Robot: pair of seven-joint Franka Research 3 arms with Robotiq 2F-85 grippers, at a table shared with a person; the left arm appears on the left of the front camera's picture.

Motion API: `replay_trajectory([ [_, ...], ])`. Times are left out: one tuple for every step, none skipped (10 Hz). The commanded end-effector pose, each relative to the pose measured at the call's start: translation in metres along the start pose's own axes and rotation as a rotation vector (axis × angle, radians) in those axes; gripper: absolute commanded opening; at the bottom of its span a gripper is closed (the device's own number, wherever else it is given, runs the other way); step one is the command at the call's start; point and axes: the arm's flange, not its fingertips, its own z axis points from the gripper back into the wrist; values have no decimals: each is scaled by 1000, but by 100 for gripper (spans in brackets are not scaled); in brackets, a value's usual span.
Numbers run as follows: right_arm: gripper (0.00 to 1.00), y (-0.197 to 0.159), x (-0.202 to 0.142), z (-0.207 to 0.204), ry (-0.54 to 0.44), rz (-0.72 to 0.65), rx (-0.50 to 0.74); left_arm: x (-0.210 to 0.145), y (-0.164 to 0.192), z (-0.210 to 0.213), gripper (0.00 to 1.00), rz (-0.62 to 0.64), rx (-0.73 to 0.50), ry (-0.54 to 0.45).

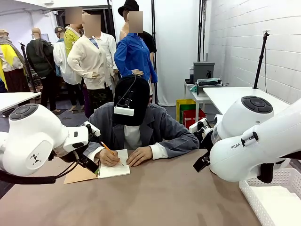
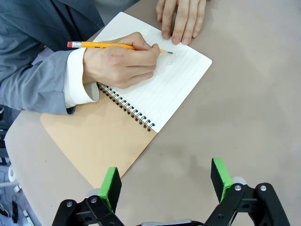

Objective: Sort the paper based on its condition.
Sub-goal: If a person hands you a paper, place it in the Organizing basket , and if it's crumpled, put it in the Trash can.

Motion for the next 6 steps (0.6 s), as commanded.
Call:
replay_trajectory([
  [100,0,0,0,-1,0,0,0,0,0,100,1,0,0],
  [100,0,0,0,-1,0,0,0,0,0,100,1,0,0],
  [100,0,0,0,-1,0,0,0,0,0,100,1,0,0],
  [100,0,0,0,-1,0,0,0,0,0,100,1,0,0],
  [100,0,0,0,-1,0,0,0,0,0,100,1,0,0],
  [100,0,0,0,-1,0,0,0,0,0,100,1,0,0],
])
